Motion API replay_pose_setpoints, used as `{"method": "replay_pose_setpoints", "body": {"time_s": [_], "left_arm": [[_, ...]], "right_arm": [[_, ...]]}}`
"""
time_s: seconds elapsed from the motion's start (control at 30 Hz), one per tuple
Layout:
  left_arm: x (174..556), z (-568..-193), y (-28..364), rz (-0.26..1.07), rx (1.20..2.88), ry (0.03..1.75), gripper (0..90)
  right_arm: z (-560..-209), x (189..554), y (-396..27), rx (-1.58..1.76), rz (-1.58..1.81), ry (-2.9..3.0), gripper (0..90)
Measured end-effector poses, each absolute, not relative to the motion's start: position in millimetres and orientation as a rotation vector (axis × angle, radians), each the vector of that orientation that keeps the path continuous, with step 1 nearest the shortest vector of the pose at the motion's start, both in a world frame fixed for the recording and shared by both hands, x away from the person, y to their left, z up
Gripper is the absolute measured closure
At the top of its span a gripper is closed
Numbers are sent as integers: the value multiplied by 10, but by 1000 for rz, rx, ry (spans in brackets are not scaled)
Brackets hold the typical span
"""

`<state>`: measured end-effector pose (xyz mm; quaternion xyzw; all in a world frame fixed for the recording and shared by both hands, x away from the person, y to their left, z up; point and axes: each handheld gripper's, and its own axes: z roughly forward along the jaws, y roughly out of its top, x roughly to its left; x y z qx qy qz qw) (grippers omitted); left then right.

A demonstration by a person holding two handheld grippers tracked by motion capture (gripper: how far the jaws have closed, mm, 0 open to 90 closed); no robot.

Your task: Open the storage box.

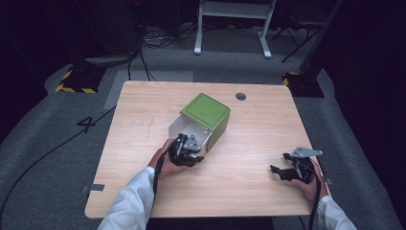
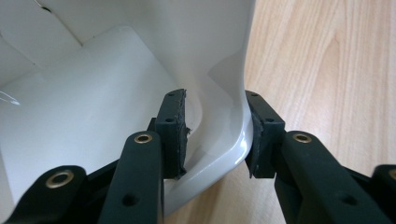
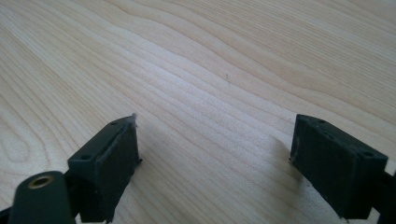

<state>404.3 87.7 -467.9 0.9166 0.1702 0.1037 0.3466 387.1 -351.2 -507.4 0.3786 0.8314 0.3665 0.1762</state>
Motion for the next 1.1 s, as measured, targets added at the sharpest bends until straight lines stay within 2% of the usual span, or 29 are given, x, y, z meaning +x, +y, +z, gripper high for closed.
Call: {"method": "replay_pose_setpoints", "body": {"time_s": [1.1], "left_arm": [[3663, -4724, 1177, 234, 2381, 429, 654]], "right_arm": [[-5074, 3871, -3512, 1072, 1038, 2354, 153]]}}
